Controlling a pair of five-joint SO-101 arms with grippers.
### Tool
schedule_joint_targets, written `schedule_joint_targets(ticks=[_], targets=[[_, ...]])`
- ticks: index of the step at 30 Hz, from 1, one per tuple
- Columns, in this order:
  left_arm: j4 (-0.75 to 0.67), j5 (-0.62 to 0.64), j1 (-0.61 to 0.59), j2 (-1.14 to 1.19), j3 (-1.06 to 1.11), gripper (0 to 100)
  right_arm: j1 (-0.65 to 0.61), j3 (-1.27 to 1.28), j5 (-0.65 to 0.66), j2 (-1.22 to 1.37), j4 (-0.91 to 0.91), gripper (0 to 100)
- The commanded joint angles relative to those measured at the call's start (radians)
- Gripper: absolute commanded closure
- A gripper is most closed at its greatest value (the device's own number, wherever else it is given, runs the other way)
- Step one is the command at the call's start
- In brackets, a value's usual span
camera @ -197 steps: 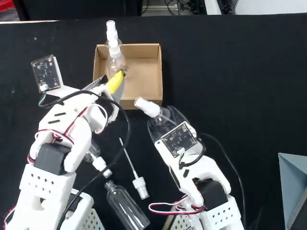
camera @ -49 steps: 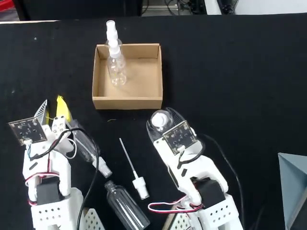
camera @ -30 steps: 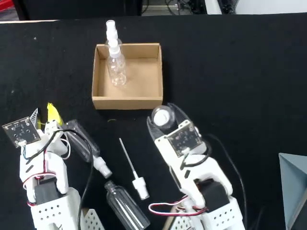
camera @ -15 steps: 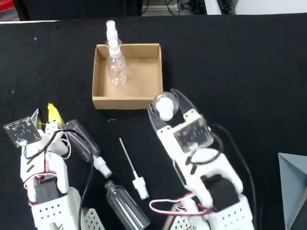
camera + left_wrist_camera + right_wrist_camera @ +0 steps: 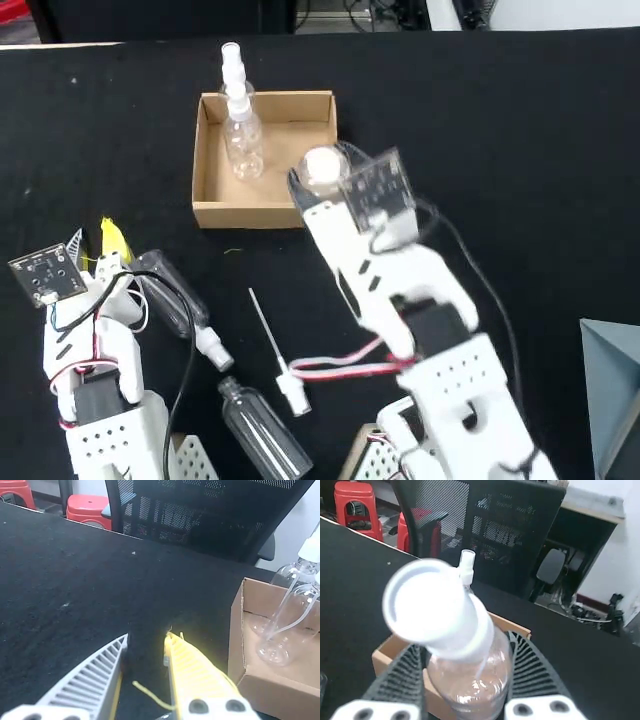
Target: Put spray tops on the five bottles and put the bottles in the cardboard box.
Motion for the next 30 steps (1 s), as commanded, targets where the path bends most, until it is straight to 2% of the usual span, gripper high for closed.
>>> schedule_joint_targets(ticks=[1, 10, 30], targets=[[-0.005, -0.002, -0.008, -0.005, -0.016, 89, 0.029, -0.153, -0.035, 0.116, -0.032, 96.3], [-0.005, -0.002, -0.008, -0.005, -0.015, 89, -0.034, -0.292, -0.041, 0.341, -0.043, 96.3], [-0.005, -0.003, -0.008, -0.005, -0.015, 89, -0.149, -0.305, -0.041, 0.664, -0.422, 96.3]])
